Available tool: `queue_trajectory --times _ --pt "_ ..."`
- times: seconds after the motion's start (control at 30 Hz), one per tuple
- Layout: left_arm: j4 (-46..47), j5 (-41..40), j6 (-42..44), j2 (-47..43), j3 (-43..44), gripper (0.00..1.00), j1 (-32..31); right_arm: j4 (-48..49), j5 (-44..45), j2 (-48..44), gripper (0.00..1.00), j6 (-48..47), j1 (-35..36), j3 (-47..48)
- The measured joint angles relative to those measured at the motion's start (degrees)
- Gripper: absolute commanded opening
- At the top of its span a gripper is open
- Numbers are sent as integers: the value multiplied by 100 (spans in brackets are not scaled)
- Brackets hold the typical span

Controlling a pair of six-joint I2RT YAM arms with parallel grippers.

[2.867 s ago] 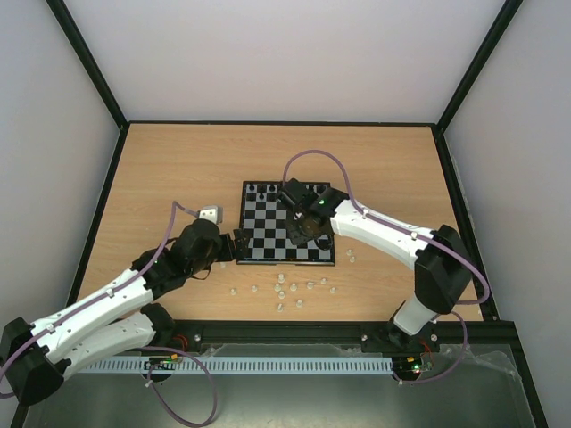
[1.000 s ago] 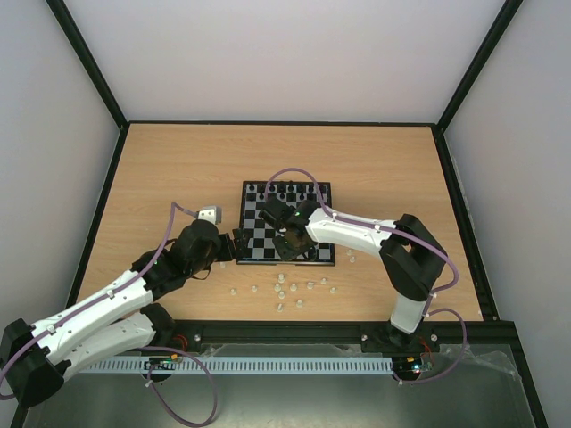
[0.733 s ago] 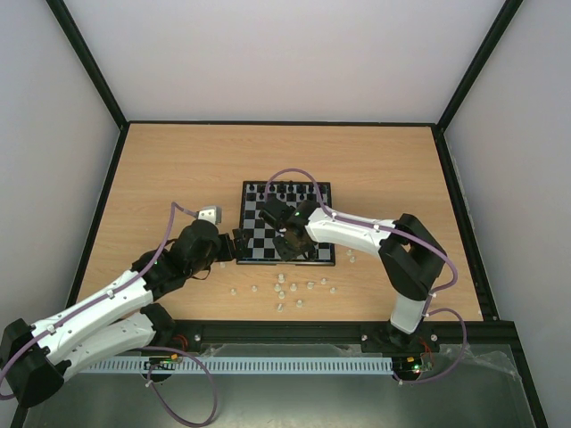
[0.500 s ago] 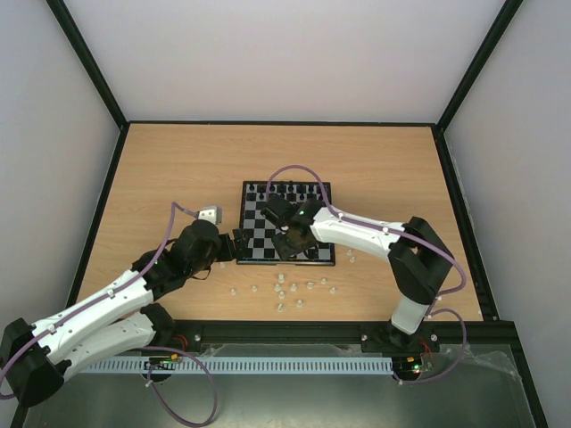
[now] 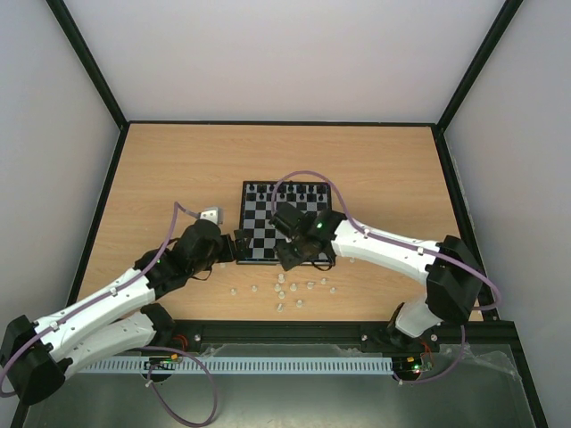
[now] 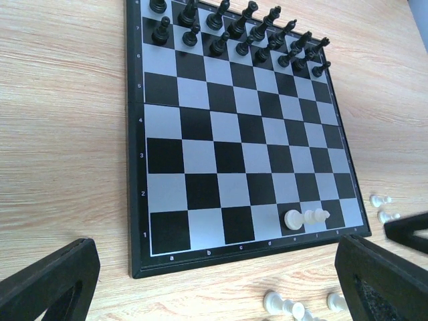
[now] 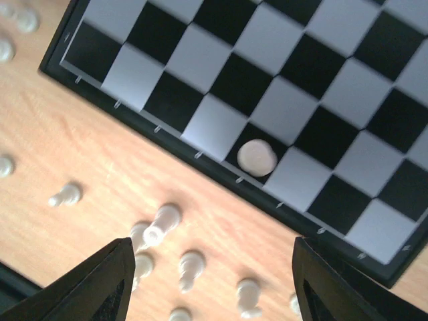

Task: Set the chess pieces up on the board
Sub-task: Pick up the chess piece at the center of the board.

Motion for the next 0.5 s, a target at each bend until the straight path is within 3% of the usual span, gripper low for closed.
queue_trajectory --times 0.1,0.3,0.5 --pt "-2 -2 -39 -46 0 99 0 7 -57 35 63 83 356 -87" --pt "-2 11 -140 -192 -7 99 0 125 -111 310 50 258 800 -127" --pt "-81 22 -188 -466 -94 99 0 227 -122 667 49 391 887 -131"
